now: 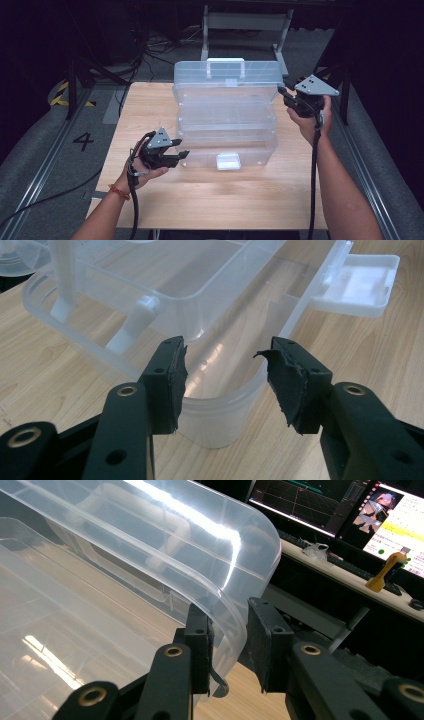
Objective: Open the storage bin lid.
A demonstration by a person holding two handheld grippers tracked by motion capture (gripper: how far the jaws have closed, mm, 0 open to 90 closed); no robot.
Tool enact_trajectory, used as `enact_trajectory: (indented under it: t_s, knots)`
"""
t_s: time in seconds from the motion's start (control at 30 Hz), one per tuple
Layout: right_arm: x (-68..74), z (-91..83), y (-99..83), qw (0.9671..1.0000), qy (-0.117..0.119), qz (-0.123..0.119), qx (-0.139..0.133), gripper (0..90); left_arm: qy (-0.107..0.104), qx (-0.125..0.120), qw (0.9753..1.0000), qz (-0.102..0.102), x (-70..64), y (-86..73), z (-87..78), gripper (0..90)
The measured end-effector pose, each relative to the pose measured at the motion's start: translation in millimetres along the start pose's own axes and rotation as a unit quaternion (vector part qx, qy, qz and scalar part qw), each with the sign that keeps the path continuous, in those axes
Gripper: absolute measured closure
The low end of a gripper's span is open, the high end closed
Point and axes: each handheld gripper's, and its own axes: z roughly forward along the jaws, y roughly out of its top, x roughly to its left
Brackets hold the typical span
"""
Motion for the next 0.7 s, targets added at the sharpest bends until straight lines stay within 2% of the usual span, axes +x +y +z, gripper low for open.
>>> enact_trajectory:
  t_s: [0.17,0.27,0.3,0.4,0.7]
  knots:
    - [-1.7,5.1,1.1,1.0000,-0.007,0.003,-0.005,76.1,0.000,0.003,1.0000,0.002,-0.8,0.4,0.8,50.5]
    - [-2.7,7.7,1.4,0.9999,-0.012,0.008,-0.005,77.1,-0.009,0.004,1.0000,0.001,-2.0,0.0,3.0,51.7]
    - [-2.5,8.7,1.9,0.9999,-0.014,0.008,-0.004,77.6,-0.005,0.006,1.0000,0.006,-3.0,0.4,4.0,51.7]
    - [-1.1,12.5,4.4,0.9996,-0.029,0.003,0.001,79.3,-0.005,0.012,0.9999,0.009,-6.7,1.4,9.5,51.3]
    - [0.7,19.8,7.8,0.9986,-0.053,0.000,0.003,81.4,-0.015,0.009,0.9998,0.001,-6.3,1.0,13.5,50.2]
